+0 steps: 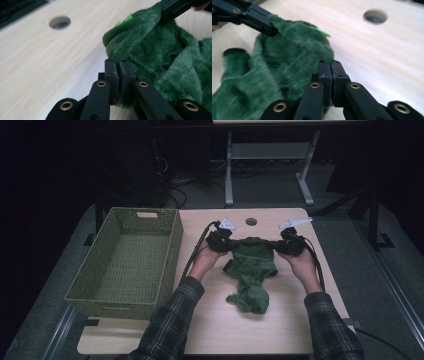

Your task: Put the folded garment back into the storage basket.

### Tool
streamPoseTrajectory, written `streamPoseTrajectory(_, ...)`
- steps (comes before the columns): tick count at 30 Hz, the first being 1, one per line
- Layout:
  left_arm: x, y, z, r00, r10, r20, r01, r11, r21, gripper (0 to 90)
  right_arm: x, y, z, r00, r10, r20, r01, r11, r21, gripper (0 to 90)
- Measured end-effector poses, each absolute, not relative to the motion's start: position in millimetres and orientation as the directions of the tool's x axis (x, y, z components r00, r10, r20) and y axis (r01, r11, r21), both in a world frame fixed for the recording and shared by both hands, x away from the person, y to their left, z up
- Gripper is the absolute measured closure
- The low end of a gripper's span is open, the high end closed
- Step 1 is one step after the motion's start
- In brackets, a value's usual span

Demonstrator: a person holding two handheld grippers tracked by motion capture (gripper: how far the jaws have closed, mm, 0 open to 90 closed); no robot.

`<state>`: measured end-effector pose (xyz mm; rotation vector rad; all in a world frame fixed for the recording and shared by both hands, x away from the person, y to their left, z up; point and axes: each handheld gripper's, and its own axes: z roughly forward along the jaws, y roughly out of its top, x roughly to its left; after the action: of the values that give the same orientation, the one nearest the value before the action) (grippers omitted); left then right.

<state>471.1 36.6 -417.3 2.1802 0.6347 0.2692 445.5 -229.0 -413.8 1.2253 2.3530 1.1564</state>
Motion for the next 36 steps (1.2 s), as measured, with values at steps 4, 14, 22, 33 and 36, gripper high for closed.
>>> streamPoseTrajectory(4,471,36,-404,0.850,0.527,-0.012,0.330,-0.516,0.791,86.5,450,-232,-400,-0.613,0.781,0.124,0.568,0.326,0.755,88.6)
streamPoseTrajectory(14,449,38,-387,0.859,0.512,-0.021,0.315,-0.496,0.809,86.2,439,-234,-383,-0.629,0.769,0.111,0.537,0.327,0.778,88.5)
streamPoseTrajectory(22,416,45,-382,0.880,0.475,-0.021,0.287,-0.495,0.820,86.2,405,-231,-385,-0.671,0.738,0.074,0.492,0.368,0.789,88.5)
streamPoseTrajectory(33,387,50,-382,0.904,0.427,-0.006,0.251,-0.519,0.817,86.2,370,-229,-386,-0.705,0.706,0.062,0.469,0.400,0.788,88.4)
streamPoseTrajectory(36,379,54,-382,0.912,0.409,-0.029,0.254,-0.508,0.823,86.2,359,-231,-387,-0.717,0.692,0.079,0.466,0.393,0.793,88.3)
